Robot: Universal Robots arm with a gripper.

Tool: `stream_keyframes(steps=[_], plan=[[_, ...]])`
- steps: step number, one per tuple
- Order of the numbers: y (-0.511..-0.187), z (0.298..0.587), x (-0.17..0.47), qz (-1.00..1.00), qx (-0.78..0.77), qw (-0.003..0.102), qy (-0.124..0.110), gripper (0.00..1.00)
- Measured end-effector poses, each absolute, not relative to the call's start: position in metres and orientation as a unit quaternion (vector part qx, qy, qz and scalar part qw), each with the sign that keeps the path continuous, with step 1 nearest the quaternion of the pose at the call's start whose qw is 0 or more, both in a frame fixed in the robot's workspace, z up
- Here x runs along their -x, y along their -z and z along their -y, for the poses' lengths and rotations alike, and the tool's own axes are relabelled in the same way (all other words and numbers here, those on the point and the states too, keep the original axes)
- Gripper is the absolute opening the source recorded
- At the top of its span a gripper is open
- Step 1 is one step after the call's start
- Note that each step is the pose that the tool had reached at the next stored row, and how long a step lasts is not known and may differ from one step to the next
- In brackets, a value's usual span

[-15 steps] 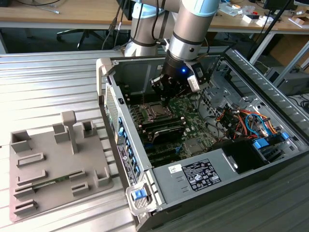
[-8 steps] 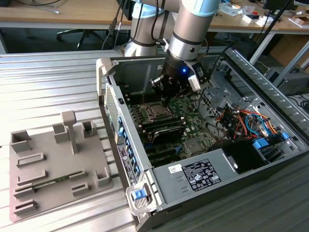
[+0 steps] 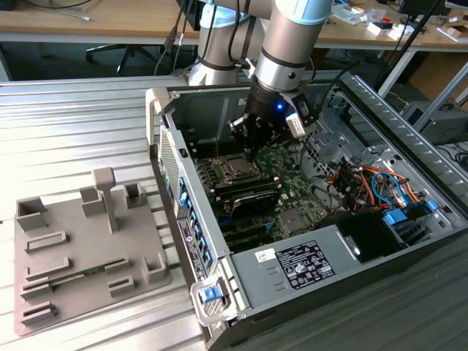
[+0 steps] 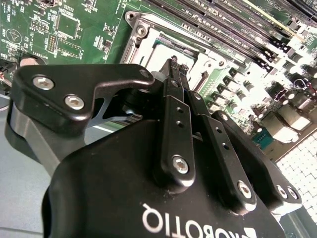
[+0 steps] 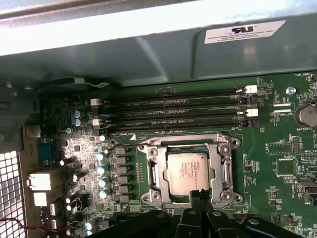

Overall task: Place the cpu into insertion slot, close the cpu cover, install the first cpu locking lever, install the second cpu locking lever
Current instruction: 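Install the first cpu locking lever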

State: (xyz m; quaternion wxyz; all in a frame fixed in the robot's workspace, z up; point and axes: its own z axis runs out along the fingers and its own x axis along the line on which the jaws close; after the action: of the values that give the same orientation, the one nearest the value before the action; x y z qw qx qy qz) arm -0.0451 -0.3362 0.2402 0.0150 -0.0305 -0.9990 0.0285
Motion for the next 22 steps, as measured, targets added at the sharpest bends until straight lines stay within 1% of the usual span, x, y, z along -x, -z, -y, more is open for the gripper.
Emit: stream_keyframes(steps=[20, 22], plan=[[-0.2402, 0.3362, 0.0451, 0.999, -0.020, 0.014, -0.029, 0.11], [-0.2402, 0.3362, 0.0451, 0.999, -0.024, 0.013, -0.023, 0.11]])
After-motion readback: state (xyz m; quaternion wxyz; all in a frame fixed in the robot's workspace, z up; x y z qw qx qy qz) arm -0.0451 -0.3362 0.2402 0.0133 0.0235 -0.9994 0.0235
